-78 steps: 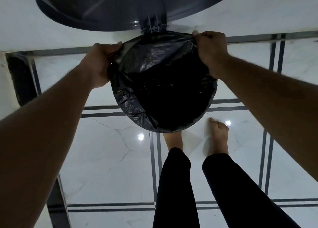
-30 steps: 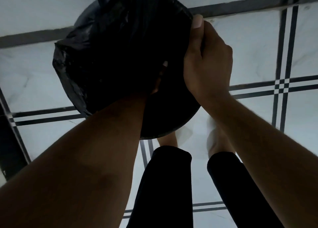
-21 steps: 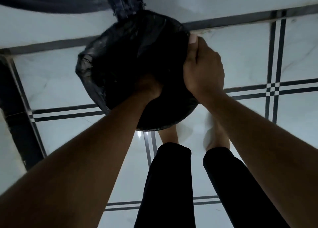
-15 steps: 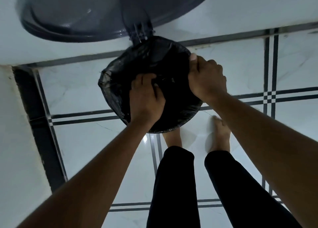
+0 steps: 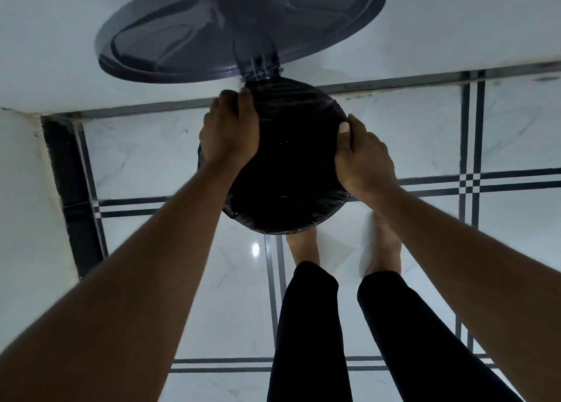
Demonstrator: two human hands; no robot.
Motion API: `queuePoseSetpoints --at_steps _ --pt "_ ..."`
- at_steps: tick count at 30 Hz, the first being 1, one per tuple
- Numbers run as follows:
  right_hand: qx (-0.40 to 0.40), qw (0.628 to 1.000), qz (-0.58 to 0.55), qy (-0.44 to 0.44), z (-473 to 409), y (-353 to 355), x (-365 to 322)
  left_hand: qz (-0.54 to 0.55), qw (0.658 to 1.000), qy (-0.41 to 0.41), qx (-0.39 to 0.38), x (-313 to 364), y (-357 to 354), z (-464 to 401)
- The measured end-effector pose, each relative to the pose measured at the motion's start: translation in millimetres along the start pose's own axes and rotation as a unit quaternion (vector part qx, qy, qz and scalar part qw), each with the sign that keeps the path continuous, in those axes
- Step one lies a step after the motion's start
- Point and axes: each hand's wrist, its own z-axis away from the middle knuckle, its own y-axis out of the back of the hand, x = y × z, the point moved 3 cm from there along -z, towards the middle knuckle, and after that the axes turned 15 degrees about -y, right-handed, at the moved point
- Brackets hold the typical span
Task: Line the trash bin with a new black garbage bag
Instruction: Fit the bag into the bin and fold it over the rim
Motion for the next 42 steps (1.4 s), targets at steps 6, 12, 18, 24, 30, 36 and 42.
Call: queuePoseSetpoints --at_steps 6,12,18,24,30,36,42 --pt "-0.03 0.998 -0.055 -0.029 -10.1 -0.4 1.8 0.271 0.937 0.22 -0.028 -41.8 18.5 -40.6" --pt "-0.036 0.99 -0.127 -0.055 -1.9 11.5 7.3 0.341 0.897 0.275 0.06 -76.0 44.7 -17.4" --pt "0.002 0.983 -0.182 -0.012 3.9 20.8 -10.7 0.237 0.936 0.218 0.139 -65.5 46.0 31.5" --pt "-0.059 0.984 -0.167 -0.023 -13.2 16.3 -55.9 0.423 0.84 0.337 -0.026 -60.9 17.3 46.1" --pt "-0.052 0.99 -0.118 -0.063 -16.1 21.0 -55.3 0.444 0.835 0.323 -0.039 -78.5 20.7 42.3" --pt "0.029 0.967 -0.192 -0.165 12.4 24.7 -16.0 0.394 0.827 0.395 0.069 -91.3 29.3 68.6" --pt "-0.086 0.887 -0.315 -0.327 46.2 4.5 10.1 0.49 0.721 0.49 -0.004 -65.4 13.5 133.4"
